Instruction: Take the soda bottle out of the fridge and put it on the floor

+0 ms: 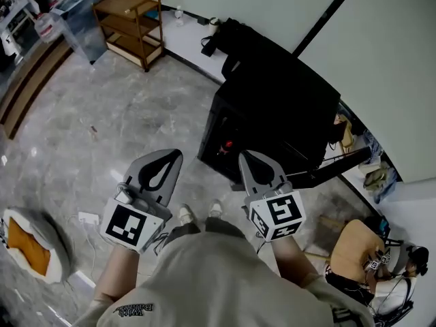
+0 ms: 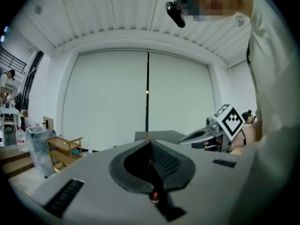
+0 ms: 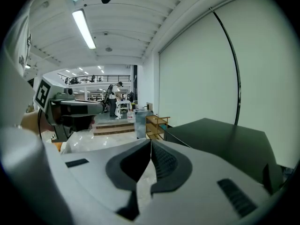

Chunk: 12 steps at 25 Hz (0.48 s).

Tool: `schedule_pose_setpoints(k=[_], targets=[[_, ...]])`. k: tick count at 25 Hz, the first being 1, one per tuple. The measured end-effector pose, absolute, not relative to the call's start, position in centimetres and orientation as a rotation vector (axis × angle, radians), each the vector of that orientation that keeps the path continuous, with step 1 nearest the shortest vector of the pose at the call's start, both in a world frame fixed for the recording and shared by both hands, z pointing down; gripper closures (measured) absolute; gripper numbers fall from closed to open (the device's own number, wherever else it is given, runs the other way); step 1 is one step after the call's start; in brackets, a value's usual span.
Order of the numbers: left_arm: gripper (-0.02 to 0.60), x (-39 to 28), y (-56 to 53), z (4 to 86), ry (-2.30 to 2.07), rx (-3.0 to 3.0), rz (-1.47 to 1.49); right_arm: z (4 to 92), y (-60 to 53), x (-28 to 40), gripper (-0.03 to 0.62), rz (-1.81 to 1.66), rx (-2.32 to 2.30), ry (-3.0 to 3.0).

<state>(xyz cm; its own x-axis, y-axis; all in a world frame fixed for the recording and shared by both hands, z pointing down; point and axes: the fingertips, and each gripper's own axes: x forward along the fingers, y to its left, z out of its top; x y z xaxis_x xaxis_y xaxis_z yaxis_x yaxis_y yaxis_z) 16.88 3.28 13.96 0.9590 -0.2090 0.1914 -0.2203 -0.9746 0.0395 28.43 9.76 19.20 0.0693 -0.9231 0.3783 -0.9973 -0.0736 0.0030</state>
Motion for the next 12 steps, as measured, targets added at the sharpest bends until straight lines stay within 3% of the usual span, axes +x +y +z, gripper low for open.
schedule_pose_setpoints(k=[12], targets=[[0.575,21.4,-0.8,20.5,-0.471,3.065,0.364,29.3,6.9,32.9,0.594,0.546,2.066,-1.779]])
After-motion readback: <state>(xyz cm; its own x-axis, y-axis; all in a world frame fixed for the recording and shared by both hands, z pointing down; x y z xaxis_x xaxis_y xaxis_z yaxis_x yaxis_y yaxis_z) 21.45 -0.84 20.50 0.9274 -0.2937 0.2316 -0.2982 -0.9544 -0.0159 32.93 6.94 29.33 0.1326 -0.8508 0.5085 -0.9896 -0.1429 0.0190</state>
